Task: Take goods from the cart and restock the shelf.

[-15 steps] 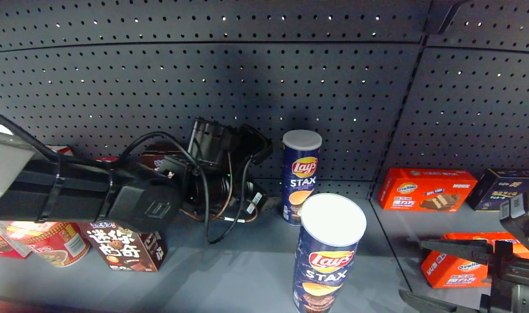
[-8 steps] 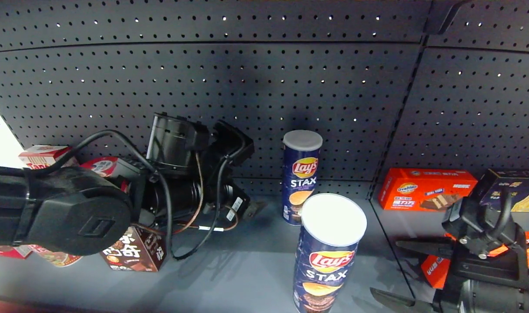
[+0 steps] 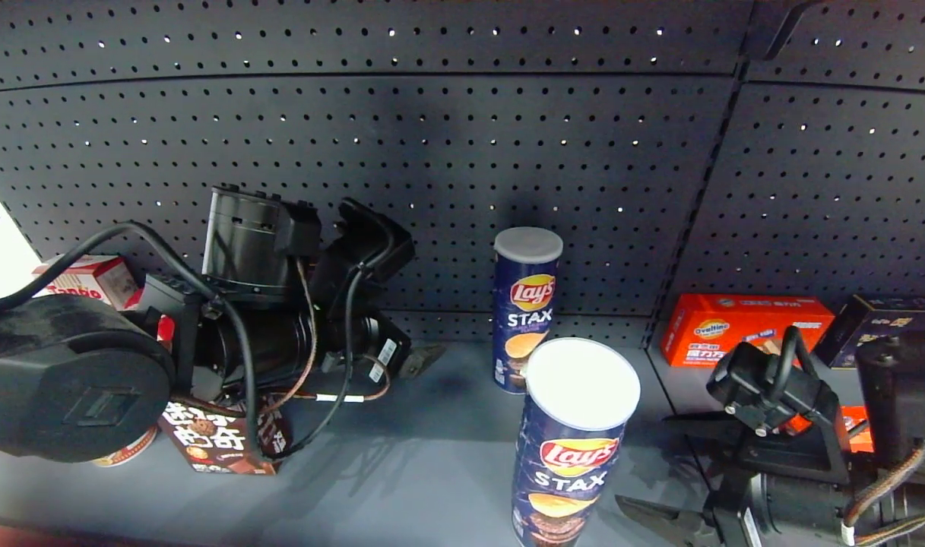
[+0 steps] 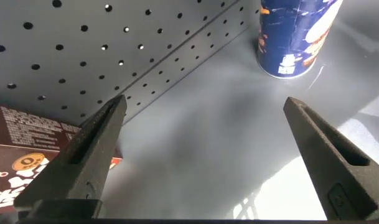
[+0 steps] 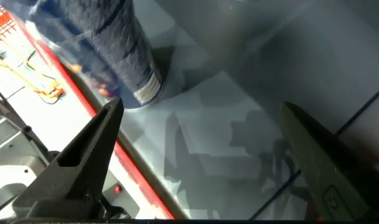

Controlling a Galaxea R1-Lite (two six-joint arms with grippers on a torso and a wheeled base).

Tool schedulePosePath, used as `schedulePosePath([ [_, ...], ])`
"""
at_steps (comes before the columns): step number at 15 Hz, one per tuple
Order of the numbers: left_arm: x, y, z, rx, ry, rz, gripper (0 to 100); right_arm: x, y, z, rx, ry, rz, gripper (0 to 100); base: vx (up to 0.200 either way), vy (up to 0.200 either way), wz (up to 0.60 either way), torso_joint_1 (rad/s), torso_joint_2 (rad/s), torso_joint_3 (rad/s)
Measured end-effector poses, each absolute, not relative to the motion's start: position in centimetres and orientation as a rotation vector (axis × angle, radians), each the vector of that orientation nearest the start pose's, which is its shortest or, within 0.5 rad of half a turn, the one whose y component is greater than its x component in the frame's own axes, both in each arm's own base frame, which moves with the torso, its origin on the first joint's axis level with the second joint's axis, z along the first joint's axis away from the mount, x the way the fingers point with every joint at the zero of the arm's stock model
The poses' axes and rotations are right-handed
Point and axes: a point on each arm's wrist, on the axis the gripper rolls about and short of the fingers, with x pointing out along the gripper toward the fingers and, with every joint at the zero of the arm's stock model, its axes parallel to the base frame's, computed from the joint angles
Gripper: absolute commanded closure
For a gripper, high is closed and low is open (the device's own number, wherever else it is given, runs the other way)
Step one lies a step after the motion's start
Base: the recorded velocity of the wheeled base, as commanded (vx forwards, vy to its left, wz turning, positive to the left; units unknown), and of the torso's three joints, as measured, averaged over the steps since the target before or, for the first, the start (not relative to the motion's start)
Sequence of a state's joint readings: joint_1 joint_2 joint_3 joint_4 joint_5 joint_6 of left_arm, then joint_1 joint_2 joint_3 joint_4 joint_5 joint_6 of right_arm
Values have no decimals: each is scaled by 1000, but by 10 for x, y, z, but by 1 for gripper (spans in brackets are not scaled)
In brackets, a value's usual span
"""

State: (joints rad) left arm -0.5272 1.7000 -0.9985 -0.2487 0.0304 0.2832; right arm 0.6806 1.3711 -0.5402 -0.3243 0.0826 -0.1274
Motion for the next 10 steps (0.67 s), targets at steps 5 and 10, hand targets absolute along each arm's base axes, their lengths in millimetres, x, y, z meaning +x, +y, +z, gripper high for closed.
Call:
schedulePosePath([
  [5, 271, -155, 198, 397, 368, -545, 0, 166, 138, 162, -281, 465, 787, 0, 0, 0, 0, 0, 0, 0],
  [10, 272, -153, 198, 396, 368, -540, 0, 169, 147, 159, -303, 467, 810, 0, 0, 0, 0, 0, 0, 0],
])
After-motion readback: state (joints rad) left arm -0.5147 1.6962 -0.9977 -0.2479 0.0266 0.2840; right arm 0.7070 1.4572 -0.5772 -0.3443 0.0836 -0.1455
